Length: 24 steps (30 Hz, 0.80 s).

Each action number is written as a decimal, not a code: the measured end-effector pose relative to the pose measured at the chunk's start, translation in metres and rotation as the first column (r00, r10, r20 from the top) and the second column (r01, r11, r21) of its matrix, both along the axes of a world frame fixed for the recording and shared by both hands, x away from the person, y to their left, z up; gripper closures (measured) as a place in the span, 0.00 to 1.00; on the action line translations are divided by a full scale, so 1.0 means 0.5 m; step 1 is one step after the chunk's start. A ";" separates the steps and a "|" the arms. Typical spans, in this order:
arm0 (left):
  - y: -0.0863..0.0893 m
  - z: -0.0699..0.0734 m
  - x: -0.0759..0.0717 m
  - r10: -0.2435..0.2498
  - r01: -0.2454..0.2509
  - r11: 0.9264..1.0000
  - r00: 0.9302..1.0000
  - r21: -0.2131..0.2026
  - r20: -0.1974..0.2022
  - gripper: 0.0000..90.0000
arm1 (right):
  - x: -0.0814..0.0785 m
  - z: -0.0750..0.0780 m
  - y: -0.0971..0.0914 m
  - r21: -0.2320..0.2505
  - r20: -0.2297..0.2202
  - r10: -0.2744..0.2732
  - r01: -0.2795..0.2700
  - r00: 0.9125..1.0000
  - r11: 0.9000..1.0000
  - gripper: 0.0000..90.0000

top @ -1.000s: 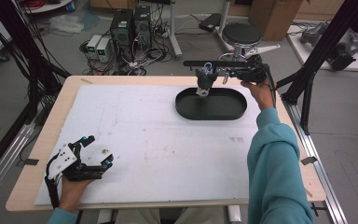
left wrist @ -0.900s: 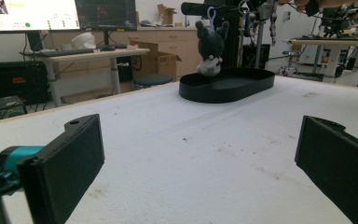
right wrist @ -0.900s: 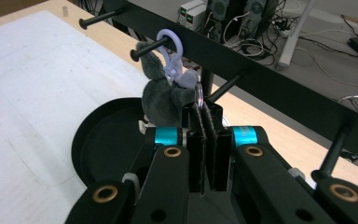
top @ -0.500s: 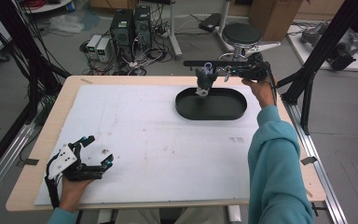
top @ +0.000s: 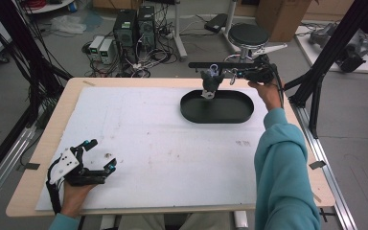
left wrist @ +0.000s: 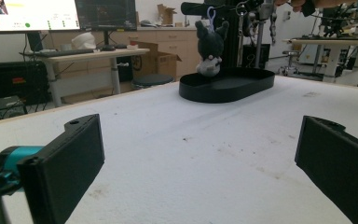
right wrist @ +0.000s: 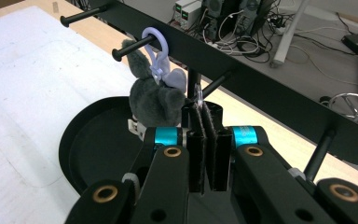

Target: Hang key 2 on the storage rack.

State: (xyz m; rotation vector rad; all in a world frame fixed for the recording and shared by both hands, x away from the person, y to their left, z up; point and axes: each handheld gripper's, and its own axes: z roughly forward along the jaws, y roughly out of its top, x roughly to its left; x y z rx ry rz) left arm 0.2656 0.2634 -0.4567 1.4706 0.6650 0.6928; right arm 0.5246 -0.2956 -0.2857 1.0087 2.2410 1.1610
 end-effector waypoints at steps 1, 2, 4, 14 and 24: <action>0.000 0.000 0.000 -0.001 0.001 1.000 1.000 0.002 0.000 0.02 | 0.000 0.000 0.000 0.000 0.001 -0.001 0.001 1.000 1.000 0.99; 0.000 0.000 0.000 0.000 0.000 1.000 1.000 0.001 0.000 0.02 | 0.001 0.000 0.000 -0.001 0.004 0.000 0.000 1.000 1.000 0.99; 0.000 0.000 0.000 0.000 0.000 1.000 1.000 0.000 0.000 0.02 | 0.002 0.000 0.001 -0.004 0.013 -0.004 0.004 1.000 1.000 0.99; 0.000 0.000 0.000 0.000 0.000 1.000 1.000 0.003 0.001 0.02 | 0.007 -0.002 0.003 -0.020 0.033 -0.009 0.010 0.999 1.000 0.98; 0.000 0.000 0.000 -0.001 0.001 1.000 1.000 0.005 0.002 0.02 | 0.013 -0.006 0.000 -0.013 0.044 -0.016 0.016 0.999 1.000 0.96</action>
